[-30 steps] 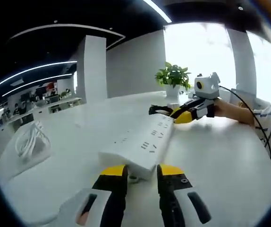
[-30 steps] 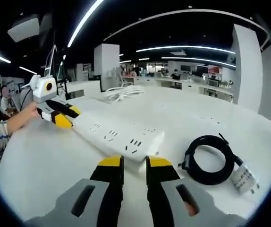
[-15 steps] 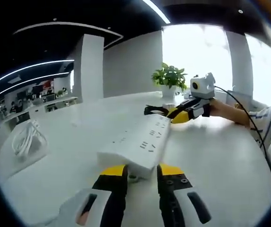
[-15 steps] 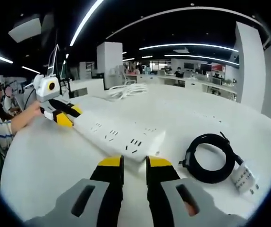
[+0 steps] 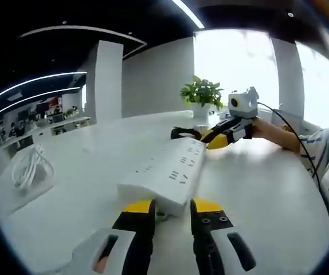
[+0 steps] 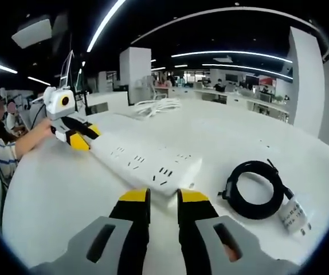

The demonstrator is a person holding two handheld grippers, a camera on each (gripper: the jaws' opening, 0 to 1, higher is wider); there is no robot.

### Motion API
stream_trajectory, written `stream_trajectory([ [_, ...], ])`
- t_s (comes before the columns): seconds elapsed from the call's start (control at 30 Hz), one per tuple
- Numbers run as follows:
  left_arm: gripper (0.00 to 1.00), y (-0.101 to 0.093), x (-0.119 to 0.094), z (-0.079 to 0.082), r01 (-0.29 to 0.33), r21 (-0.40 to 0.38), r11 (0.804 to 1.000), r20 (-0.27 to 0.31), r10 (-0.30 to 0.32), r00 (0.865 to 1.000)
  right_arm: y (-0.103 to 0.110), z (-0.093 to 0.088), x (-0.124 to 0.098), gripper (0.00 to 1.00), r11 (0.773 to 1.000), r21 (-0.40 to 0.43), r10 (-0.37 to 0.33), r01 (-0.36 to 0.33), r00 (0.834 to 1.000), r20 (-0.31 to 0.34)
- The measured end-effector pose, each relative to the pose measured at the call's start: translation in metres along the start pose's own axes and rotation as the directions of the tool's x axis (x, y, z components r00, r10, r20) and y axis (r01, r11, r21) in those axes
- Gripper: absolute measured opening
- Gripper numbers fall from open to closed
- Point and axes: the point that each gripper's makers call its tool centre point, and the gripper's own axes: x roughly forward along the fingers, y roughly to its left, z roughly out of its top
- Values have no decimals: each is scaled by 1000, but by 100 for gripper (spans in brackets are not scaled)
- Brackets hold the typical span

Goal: Straighten the power strip on the desk, plug the charger into it

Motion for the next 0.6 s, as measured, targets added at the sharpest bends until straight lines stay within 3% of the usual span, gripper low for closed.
stream_trajectory([
  [0.6,23,-11,-2,-3,48,11,999,-13,-48,999,6,-4,-11,17,999,20,49,-49,998,-42],
])
